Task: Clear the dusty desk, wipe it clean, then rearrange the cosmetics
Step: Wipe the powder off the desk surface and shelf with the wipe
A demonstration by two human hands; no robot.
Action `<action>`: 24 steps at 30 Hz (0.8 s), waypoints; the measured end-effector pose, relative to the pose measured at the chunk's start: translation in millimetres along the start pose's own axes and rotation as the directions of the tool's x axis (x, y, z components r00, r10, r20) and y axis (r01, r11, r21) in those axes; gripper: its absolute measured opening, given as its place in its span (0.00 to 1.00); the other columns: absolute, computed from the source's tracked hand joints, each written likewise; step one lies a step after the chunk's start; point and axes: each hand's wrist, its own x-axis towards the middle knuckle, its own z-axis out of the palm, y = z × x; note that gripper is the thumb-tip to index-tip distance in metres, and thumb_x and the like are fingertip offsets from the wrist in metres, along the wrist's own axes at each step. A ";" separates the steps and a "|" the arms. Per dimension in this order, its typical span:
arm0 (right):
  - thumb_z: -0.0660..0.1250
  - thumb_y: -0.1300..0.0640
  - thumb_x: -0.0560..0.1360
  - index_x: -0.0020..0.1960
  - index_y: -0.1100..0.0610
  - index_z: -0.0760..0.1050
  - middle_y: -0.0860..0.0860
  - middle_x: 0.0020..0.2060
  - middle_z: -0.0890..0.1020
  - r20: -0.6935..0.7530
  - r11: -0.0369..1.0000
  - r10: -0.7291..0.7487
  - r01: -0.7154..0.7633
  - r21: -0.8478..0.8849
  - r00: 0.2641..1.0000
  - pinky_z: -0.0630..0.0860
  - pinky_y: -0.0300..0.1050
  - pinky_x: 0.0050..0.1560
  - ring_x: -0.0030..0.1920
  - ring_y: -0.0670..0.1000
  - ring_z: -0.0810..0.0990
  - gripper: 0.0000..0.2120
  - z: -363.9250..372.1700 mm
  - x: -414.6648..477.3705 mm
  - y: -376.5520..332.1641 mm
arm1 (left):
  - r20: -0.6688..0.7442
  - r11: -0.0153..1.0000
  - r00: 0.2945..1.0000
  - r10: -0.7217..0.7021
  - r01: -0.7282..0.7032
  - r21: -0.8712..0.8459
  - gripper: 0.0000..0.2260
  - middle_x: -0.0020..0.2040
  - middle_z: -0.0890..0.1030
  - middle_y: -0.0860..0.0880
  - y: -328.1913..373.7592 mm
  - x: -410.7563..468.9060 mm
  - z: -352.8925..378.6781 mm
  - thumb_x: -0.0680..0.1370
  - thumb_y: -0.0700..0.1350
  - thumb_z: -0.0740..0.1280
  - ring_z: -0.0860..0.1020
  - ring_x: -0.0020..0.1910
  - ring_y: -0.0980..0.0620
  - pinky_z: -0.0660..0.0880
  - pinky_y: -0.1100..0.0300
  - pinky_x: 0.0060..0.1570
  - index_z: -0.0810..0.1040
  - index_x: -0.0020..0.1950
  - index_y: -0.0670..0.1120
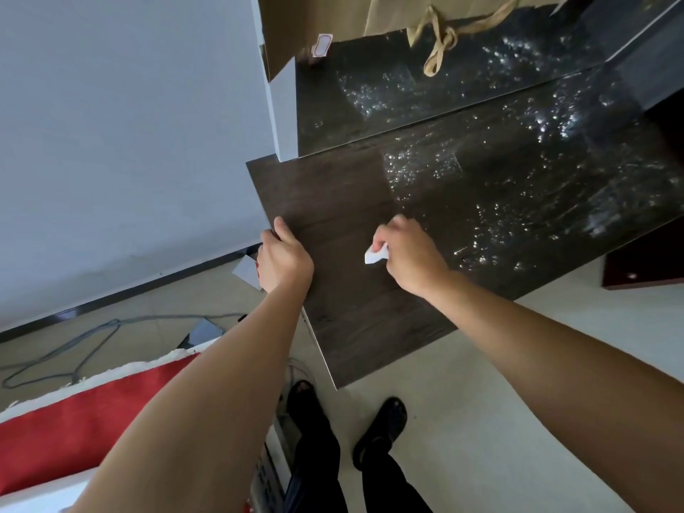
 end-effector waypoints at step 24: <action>0.65 0.71 0.68 0.56 0.56 0.78 0.54 0.51 0.76 -0.216 0.982 -0.180 0.161 -0.103 0.960 0.74 0.52 0.48 0.54 0.57 0.71 0.20 -76.2 133.4 59.4 | -0.159 0.928 0.981 0.112 -0.046 0.369 0.23 0.78 0.50 0.43 -0.6 -98.7 46.0 0.80 0.46 0.53 0.54 0.74 0.41 0.59 0.45 0.66 0.56 0.76 0.47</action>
